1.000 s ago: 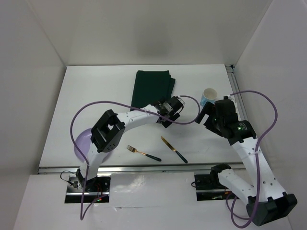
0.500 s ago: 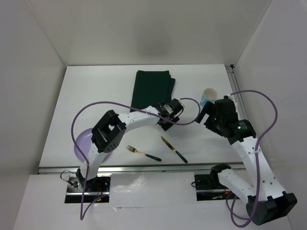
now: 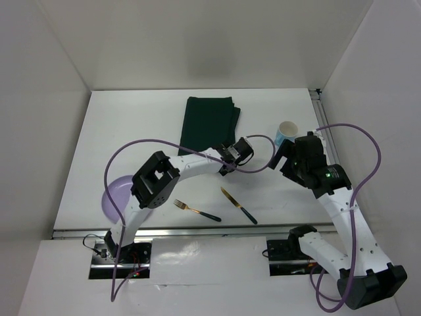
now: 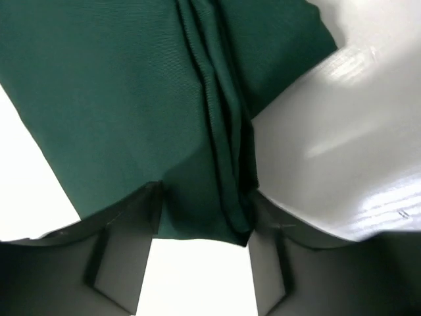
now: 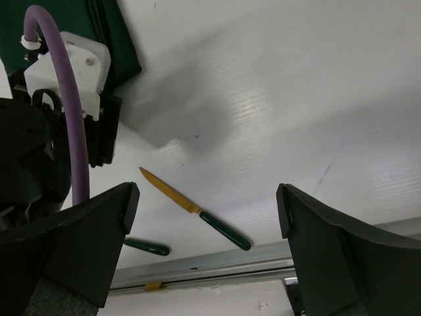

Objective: Set the dinner table for one person

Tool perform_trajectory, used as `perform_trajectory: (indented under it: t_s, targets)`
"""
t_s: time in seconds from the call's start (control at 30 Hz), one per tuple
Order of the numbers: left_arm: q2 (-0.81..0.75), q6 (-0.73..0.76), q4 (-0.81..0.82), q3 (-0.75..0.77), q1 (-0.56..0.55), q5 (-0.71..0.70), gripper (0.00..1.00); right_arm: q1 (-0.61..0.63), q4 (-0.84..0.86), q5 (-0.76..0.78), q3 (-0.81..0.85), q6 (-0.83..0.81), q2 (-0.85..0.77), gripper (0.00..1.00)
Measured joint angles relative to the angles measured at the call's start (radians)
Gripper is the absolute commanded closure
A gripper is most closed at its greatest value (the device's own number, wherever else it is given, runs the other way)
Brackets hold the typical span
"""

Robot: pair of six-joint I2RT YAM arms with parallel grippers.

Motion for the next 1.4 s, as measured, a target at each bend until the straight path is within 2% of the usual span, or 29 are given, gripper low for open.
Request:
perform_trajectory:
  t_s: [0.03, 0.13, 0.17, 0.3, 0.53, 0.73, 0.83, 0.97, 1.2, 1.4]
  targets:
    - [0.0, -0.002, -0.001, 0.002, 0.0, -0.006, 0.48, 0.0, 0.0, -0.002, 0.0, -0.001, 0.0, 0.01]
    - [0.0, -0.017, -0.007, 0.019, 0.007, -0.013, 0.66, 0.0, 0.003, -0.018, 0.0, -0.012, 0.01, 0.01]
    - [0.0, -0.019, -0.011, 0.031, 0.011, -0.013, 0.78, 0.0, 0.007, -0.029, 0.0, -0.017, 0.019, 0.01]
    - [-0.01, -0.018, -0.035, 0.08, 0.043, 0.002, 1.0, 0.0, 0.031, -0.09, 0.0, -0.045, 0.084, 0.02]
    - [-0.089, -0.045, -0.104, 0.156, 0.139, 0.093, 1.0, 0.034, 0.162, -0.176, 0.003, -0.077, 0.215, 0.05]
    - [-0.228, -0.154, -0.148, 0.183, 0.335, 0.226, 1.0, 0.18, 0.304, -0.185, 0.021, -0.031, 0.379, 0.08]
    - [-0.323, -0.228, -0.124, 0.121, 0.45, 0.294, 1.0, 0.23, 0.375, -0.185, 0.05, 0.032, 0.5, 0.08]
    - [-0.439, -0.307, -0.106, -0.007, 0.569, 0.35, 1.0, 0.219, 0.461, -0.183, 0.068, 0.147, 0.637, 0.08]
    - [-0.46, -0.383, -0.09, -0.08, 0.587, 0.41, 1.0, 0.203, 0.531, -0.172, 0.128, 0.317, 0.857, 0.09]
    - [-0.468, -0.42, -0.071, -0.12, 0.586, 0.436, 1.0, 0.211, 0.595, -0.151, 0.127, 0.451, 0.935, 0.13]
